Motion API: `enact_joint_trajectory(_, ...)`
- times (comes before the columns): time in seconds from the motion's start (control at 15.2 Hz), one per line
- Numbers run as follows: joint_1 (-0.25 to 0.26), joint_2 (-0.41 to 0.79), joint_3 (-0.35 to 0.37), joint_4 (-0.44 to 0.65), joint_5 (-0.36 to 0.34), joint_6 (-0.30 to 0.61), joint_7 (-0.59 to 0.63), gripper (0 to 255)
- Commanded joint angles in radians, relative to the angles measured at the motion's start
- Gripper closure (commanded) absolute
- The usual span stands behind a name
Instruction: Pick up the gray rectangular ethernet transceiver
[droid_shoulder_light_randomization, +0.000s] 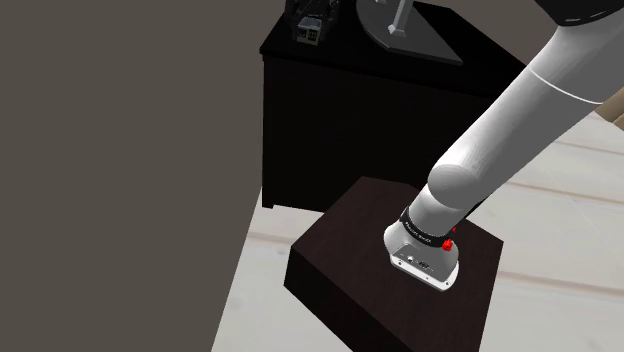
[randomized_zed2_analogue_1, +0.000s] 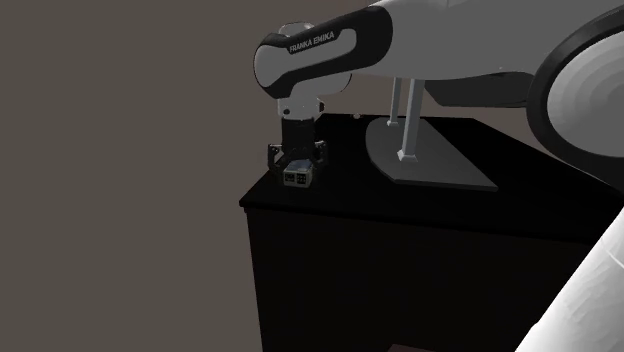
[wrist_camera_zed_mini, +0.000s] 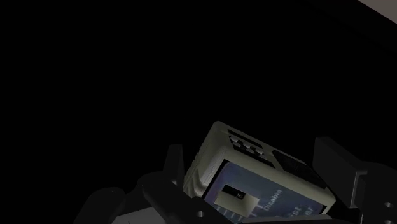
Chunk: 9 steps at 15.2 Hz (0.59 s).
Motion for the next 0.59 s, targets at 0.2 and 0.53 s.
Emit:
enact_joint_trajectory(0.2,0.0,0.001,-0.001,0.0,0.0,0.0,0.0,255)
enact_joint_trajectory(0.53,-0.001,0.004,-0.001,0.056,-0.001,-0.053,0.0,255)
